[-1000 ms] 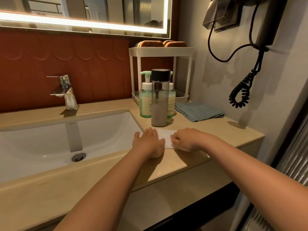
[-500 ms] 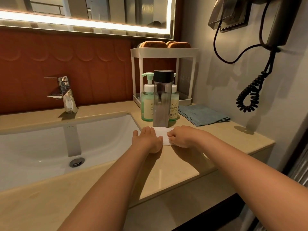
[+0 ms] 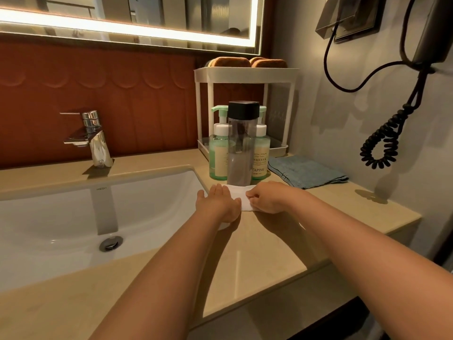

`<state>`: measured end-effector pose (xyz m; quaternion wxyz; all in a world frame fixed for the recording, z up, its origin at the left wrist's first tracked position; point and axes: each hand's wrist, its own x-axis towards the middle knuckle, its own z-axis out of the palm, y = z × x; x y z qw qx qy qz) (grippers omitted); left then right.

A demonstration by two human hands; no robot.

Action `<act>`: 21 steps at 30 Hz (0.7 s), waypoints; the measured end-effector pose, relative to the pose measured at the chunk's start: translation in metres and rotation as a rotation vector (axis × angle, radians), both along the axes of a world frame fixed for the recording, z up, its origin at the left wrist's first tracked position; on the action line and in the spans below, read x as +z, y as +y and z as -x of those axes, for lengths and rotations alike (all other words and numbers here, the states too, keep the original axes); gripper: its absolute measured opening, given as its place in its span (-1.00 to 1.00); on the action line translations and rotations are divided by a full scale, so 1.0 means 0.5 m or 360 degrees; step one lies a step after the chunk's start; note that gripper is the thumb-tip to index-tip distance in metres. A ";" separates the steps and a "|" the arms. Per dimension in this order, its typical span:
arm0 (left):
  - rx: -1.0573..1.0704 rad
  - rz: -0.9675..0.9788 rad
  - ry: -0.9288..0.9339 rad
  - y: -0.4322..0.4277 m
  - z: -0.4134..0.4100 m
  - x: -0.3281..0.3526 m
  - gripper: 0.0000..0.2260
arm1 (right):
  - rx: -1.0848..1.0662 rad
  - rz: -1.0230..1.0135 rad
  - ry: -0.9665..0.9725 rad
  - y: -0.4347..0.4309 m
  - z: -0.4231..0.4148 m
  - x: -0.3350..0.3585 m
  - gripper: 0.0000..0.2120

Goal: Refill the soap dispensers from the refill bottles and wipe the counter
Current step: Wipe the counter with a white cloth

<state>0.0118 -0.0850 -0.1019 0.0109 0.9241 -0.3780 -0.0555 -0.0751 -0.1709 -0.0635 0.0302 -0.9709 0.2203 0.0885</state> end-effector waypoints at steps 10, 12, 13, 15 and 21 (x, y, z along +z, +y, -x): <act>0.0005 0.0007 0.0006 0.003 -0.001 -0.004 -0.48 | -0.0021 0.0012 -0.0012 0.008 0.008 -0.001 -0.68; 0.0003 0.0006 -0.0002 0.009 0.006 -0.004 -0.48 | -0.0010 0.0037 0.0000 0.015 0.014 0.000 -0.71; 0.0001 0.0003 -0.0003 0.014 0.012 -0.004 -0.48 | -0.0009 0.0043 0.0009 0.020 0.020 0.001 -0.72; -0.0006 0.0009 0.0005 0.025 0.024 -0.004 -0.48 | -0.0005 0.0055 0.0027 0.031 0.034 0.005 -0.72; -0.0076 -0.0015 -0.0011 0.073 0.078 0.004 -0.48 | -0.0012 -0.0026 -0.0034 0.071 0.100 0.009 -0.66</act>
